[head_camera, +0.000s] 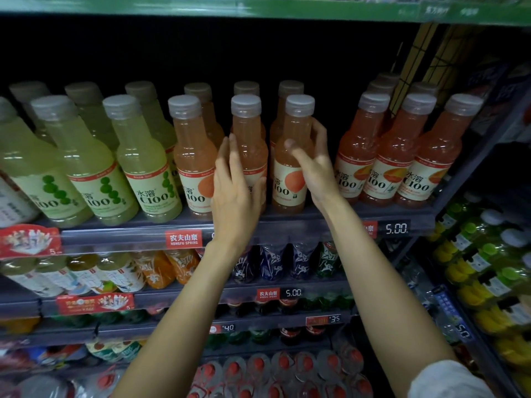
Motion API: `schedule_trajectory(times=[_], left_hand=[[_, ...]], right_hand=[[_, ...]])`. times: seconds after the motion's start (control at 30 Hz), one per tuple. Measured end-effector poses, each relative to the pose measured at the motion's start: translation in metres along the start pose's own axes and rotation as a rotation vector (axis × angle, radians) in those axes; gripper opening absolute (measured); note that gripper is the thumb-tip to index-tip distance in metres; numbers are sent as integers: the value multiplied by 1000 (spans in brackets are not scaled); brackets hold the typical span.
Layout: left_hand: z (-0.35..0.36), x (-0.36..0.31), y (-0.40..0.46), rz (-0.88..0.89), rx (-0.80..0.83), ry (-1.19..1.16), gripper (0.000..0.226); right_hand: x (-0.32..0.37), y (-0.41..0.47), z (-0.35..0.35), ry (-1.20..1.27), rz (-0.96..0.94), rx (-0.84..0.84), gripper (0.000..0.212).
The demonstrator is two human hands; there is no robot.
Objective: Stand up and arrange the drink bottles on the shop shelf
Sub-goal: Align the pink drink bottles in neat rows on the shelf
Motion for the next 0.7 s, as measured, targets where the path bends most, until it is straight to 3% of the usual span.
schedule_trajectory(times=[0.27, 0.4, 0.53, 0.7], left_hand=[[-13, -7, -9, 30, -36, -15, 65], [-39, -56, -19, 246, -143, -249, 39], [-10, -103, -16, 412, 6, -469, 29], [73, -123, -1, 285, 237, -406, 51]], right_hand=[[4, -13, -9, -83, 41, -51, 62], [20, -41, -42, -265, -79, -157, 50], [42, -72, -90, -489, -208, -264, 25], [60, -98, -165, -723, -222, -538, 23]])
Point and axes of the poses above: each hand's wrist, its own y-axis towards the middle knuckle, its own z-axis out of the palm, x = y × z, the point moved 9 cm from there along y, towards the middle knuckle, and after that the axes turned 1 degree about -x, right-handed, at the moved point
